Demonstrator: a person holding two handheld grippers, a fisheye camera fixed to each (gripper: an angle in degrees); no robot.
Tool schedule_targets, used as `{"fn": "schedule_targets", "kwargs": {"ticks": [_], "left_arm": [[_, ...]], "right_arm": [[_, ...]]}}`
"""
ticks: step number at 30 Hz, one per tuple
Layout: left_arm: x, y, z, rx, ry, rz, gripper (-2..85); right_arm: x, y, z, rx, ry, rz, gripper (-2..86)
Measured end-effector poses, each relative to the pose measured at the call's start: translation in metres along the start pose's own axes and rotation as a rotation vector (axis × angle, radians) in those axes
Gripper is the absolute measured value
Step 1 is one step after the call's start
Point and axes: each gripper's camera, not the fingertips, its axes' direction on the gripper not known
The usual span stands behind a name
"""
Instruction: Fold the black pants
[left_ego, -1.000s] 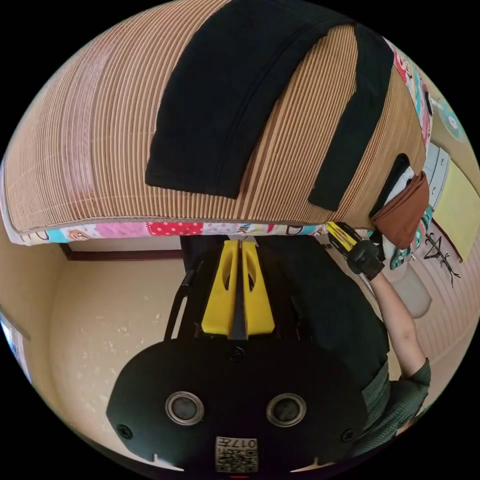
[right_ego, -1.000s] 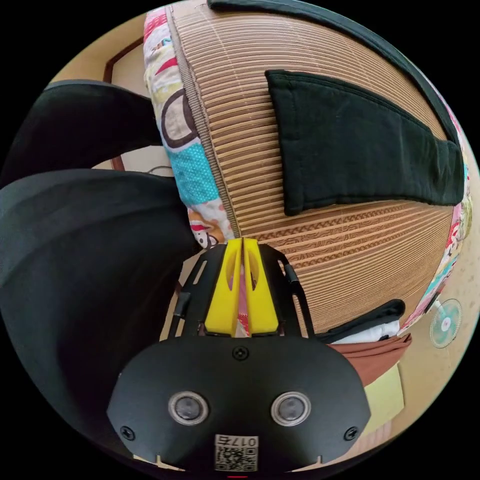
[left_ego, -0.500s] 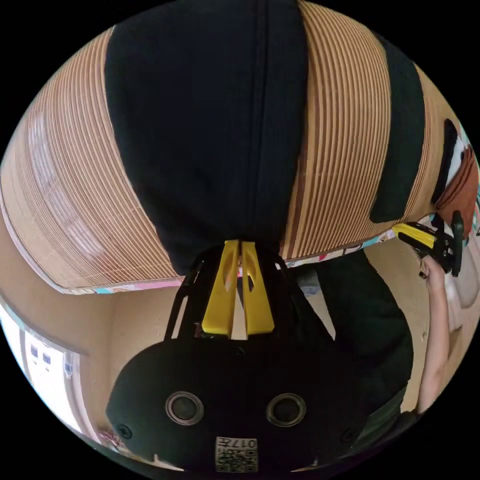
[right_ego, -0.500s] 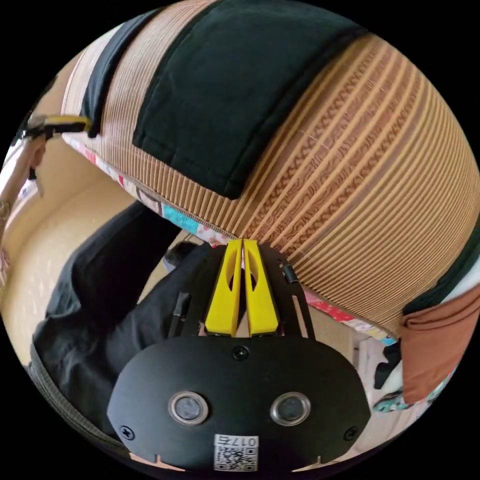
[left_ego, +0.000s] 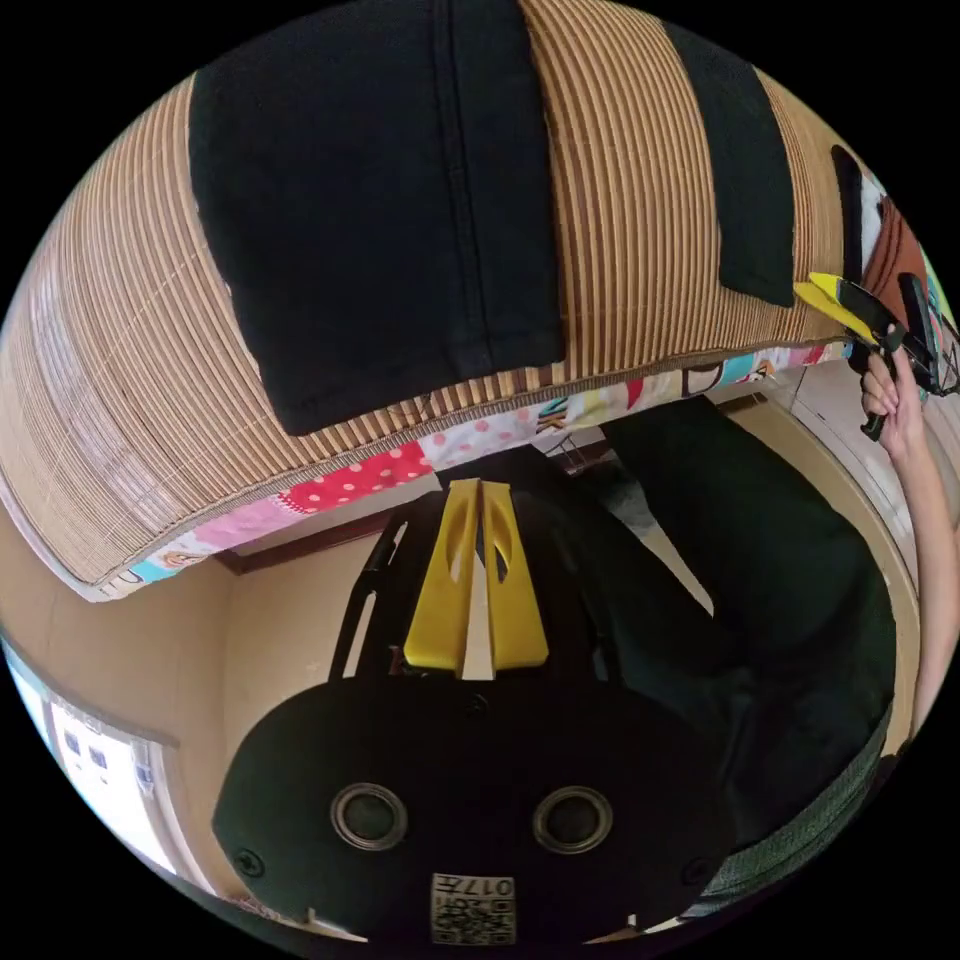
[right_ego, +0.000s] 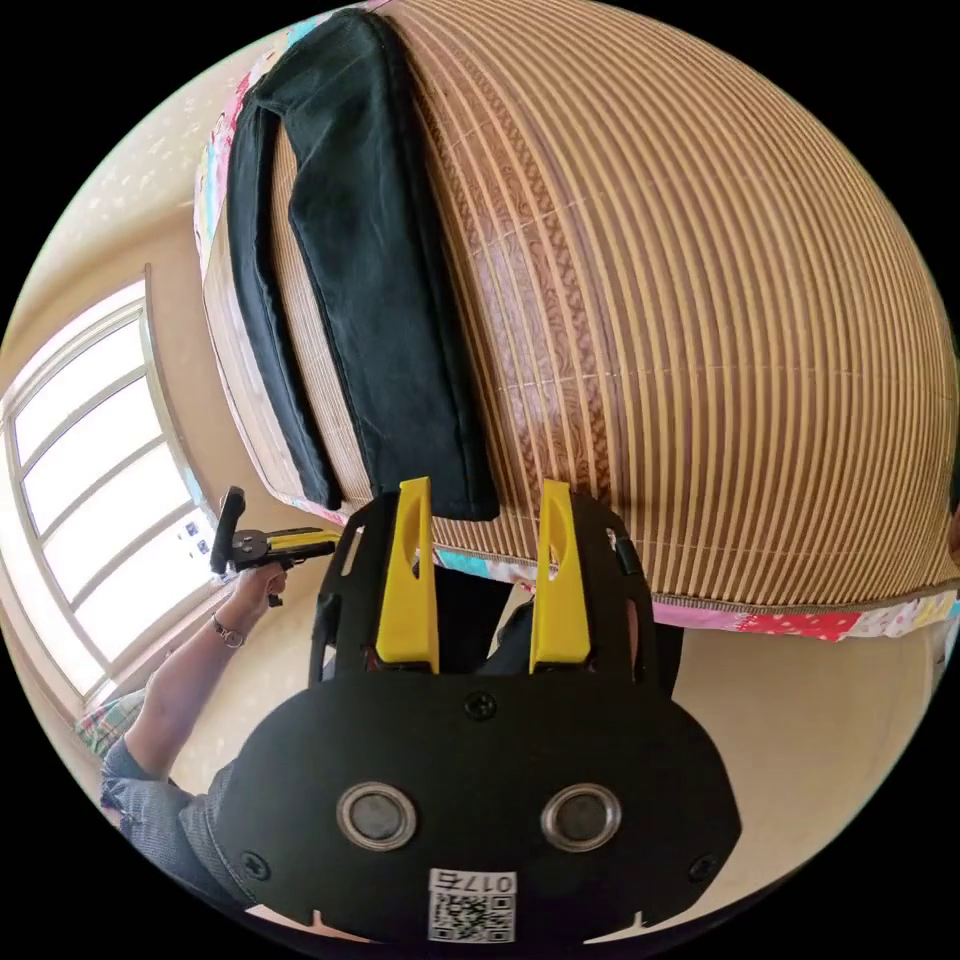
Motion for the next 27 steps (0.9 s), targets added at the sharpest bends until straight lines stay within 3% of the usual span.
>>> {"fn": "schedule_targets", "kwargs": {"ticks": [2,5,7,9,12,15,18,24,27], "left_arm": [[-0.011,0.014,-0.001,0.056,0.07,-0.001,-0.8],[-0.044,0.04,-0.01,0.232,0.461,0.014,-0.4],[-0.078,0.061,-0.016,0.371,0.713,-0.087,0.1],[-0.096,0.076,-0.022,0.45,0.763,-0.189,0.8],[-0.111,0.078,-0.038,0.481,0.675,-0.267,2.9],[-0.122,0.058,-0.058,0.443,0.54,-0.252,5.1],[-0.128,0.034,-0.07,0.409,0.392,-0.314,7.3],[-0.12,-0.027,-0.049,0.37,0.269,-0.375,6.9],[-0.107,-0.029,-0.034,0.443,0.211,-0.449,5.4]], "right_arm": [[-0.007,0.005,0.017,-0.074,-0.014,-0.037,12.5],[-0.017,0.016,0.03,-0.099,0.045,-0.061,9.2],[-0.018,0.023,0.028,-0.071,0.072,-0.061,7.9],[-0.011,0.029,0.023,-0.067,0.044,-0.048,6.9],[0.004,0.036,0.016,-0.144,-0.013,-0.056,5.4],[0.01,0.056,0.009,-0.18,0.088,-0.123,4.5],[0.021,0.073,-0.009,-0.123,0.085,-0.152,3.9],[0.055,0.086,-0.018,-0.079,-0.049,-0.068,2.5],[0.057,0.084,-0.015,-0.08,-0.062,-0.079,2.0]]}}
